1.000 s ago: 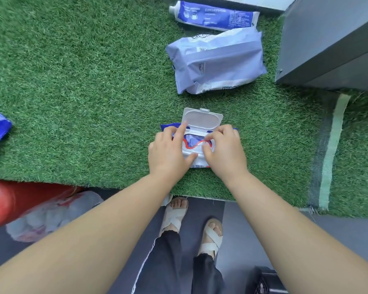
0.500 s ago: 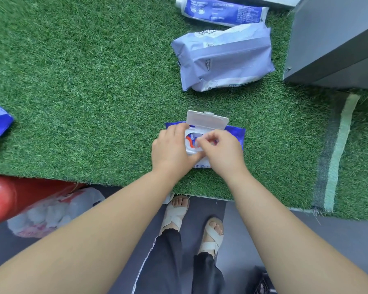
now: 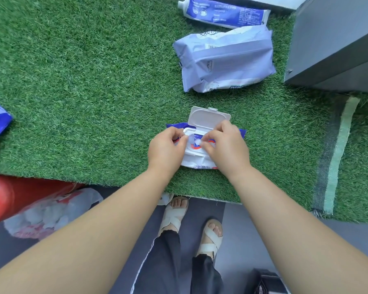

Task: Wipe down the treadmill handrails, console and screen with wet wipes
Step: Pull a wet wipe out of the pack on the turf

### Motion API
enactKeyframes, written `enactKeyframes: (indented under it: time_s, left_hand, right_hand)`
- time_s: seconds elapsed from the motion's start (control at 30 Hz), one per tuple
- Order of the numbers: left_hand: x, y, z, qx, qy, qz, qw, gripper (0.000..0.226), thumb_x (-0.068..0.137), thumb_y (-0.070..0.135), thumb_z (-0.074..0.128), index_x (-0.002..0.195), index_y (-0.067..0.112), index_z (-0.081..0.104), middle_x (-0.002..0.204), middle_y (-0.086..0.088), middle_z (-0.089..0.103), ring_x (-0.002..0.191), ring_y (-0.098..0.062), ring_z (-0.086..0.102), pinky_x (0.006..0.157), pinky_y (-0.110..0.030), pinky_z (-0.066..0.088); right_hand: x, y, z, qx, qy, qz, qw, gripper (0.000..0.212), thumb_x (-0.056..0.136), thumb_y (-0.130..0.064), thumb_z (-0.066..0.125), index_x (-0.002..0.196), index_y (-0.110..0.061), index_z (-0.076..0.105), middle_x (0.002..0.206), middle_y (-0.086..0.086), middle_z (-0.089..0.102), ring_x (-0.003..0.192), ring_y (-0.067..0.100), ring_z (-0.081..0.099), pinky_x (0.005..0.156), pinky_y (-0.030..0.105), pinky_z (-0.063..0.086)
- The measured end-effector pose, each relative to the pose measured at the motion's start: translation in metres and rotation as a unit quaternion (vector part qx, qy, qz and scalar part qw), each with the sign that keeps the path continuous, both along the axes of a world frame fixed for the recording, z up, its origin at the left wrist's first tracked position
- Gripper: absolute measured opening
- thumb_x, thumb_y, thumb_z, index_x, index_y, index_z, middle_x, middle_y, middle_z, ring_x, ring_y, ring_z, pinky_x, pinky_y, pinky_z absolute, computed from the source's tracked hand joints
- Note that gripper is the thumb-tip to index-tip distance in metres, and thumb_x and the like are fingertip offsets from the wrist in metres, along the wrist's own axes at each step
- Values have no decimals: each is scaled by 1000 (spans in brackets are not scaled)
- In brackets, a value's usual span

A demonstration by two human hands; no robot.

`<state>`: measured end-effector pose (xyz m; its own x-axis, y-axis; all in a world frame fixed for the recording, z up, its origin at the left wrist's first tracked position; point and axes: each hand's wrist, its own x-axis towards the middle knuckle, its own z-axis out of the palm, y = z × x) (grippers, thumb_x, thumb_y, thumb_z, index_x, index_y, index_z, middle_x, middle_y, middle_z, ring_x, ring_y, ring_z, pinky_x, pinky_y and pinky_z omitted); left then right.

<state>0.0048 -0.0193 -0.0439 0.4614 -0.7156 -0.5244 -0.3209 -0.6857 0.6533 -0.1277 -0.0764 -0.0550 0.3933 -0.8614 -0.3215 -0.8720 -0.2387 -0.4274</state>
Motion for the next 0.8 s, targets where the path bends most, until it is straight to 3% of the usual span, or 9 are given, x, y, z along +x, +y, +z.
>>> enactKeyframes:
  time_s: [0.17,0.43,0.5,0.6,0.67,0.73,0.8]
  left_hand:
    - [0,2,1,-2,-3,-15,1000,10,89,22,61,91,13,66,88,4,64,87,-17,58,75,-26,41]
    - [0,4,1,1,-18,-24,1000,10,89,24,61,90,15,66,92,2,67,92,-19,60,78,-30,44]
    - [0,4,1,4,-22,-24,999,10,89,24,61,90,16,66,92,1,68,91,-20,60,80,-32,46]
    - [-1,4,0,6,-25,-10,1000,9,90,23,60,90,16,65,92,0,68,90,-22,61,81,-35,47]
    - [-2,3,1,6,-27,4,1000,10,91,23,58,92,16,64,92,0,68,89,-23,61,79,-33,47]
    - [-3,4,2,4,-38,11,999,10,92,23,56,93,16,63,93,0,67,89,-22,60,77,-31,44]
    - [-4,4,3,-2,-40,21,999,10,93,23,55,94,16,62,93,2,66,89,-21,59,75,-31,42]
  right_hand:
    - [12,3,-4,-73,47,23,996,18,61,-26,85,65,-13,71,75,11,57,75,35,57,62,36,41]
    - [14,-5,-3,-83,87,164,979,26,49,-19,89,53,-12,64,61,7,55,56,29,56,55,31,41]
    - [12,-7,-3,-103,58,179,977,21,57,-19,82,53,-12,62,62,7,54,55,29,55,53,30,42]
    - [5,-10,-6,-130,-24,222,966,22,72,-24,50,58,-11,59,64,7,53,57,28,55,52,32,44]
    - [1,-12,-6,-134,-75,243,958,19,72,-21,47,61,-9,57,62,7,53,56,27,54,53,32,44]
    - [-2,-12,-2,-92,-130,189,969,12,73,-15,54,64,-9,58,58,4,53,54,25,52,57,27,41]
    - [-5,-11,4,14,-145,57,988,10,77,-7,64,69,-11,59,58,-2,52,55,16,48,57,24,37]
